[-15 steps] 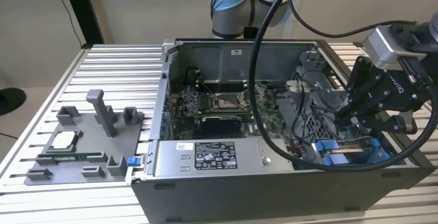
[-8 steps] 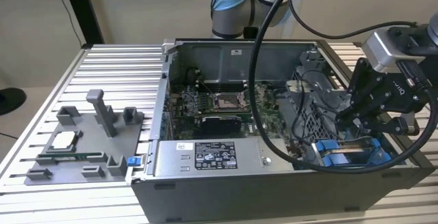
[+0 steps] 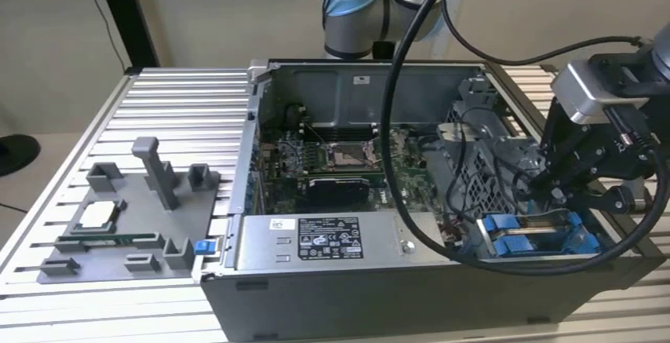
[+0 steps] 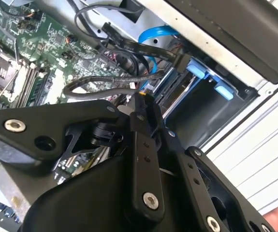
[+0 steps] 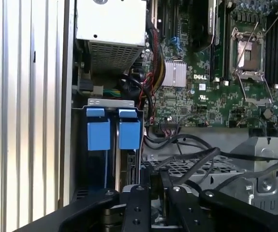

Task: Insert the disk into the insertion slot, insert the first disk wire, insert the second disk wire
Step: 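Insert the first disk wire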

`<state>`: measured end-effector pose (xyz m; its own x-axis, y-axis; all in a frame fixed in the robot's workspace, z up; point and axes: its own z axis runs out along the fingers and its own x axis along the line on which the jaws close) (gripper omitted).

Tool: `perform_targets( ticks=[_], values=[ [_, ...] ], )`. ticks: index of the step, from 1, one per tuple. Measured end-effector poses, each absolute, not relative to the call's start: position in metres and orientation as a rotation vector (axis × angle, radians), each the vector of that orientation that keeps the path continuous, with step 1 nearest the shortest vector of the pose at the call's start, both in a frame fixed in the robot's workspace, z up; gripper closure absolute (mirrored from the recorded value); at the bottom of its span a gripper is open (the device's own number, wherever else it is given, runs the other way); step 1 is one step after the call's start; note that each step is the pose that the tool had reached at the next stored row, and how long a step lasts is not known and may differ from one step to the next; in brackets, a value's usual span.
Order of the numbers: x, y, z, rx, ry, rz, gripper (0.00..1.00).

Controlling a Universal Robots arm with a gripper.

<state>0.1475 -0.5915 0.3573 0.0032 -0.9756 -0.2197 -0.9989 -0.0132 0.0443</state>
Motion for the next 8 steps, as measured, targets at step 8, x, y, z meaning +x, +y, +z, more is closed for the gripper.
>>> perform_targets(
  ticks=[8],
  values=[
    [0.1476, -0.5921, 0.3563, -2.138, 2.110, 0.189, 1.00]
  ],
)
